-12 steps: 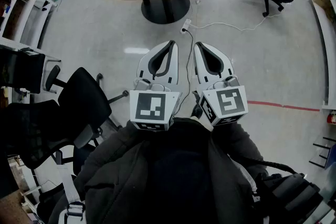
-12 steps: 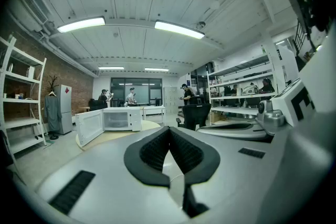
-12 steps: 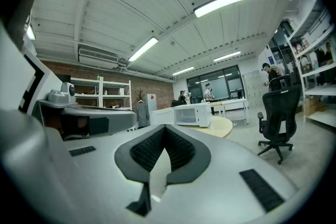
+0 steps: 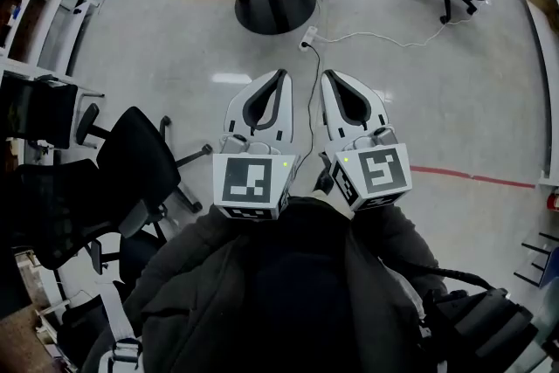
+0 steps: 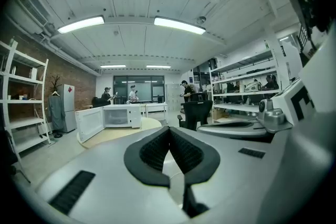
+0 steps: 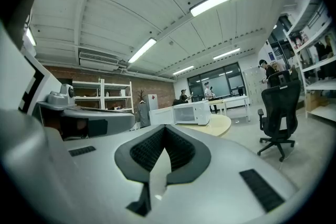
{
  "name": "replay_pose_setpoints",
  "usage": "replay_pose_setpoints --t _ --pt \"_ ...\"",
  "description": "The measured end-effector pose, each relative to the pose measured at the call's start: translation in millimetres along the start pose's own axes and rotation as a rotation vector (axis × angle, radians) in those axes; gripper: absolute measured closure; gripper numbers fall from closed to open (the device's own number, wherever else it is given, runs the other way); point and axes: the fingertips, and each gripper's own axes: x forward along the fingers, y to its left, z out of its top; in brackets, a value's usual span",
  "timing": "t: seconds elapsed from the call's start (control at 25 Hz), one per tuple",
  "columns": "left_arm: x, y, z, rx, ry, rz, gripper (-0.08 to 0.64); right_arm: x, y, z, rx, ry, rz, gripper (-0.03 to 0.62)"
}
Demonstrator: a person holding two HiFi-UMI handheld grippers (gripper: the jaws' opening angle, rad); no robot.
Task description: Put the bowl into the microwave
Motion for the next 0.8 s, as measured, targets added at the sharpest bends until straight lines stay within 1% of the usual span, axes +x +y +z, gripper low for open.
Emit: replay_pose_setpoints --t 0.2,0.32,0.48,0.6,0.8 --pt "1 -17 -6 0.002 0.02 0.027 0.551 -12 -19 4 0.042 -0.028 0.013 0.584" --pt "2 -13 -14 -0.001 0.042 0.053 0.551 -15 -38 6 0.068 -0.045 -0.019 0.583" --pt "3 -5 -25 0.002 0.065 0.058 0.551 -13 -60 9 0.095 -0.062 -0.07 0.583" --pt "9 2 -21 -0.03 0.051 0.069 0.551 -6 -62 8 0.091 -0.051 -0.073 0.583" --pt "21 31 -28 -0.046 0.056 0.065 0.551 25 -49 2 0.069 -0.024 -0.061 0.583"
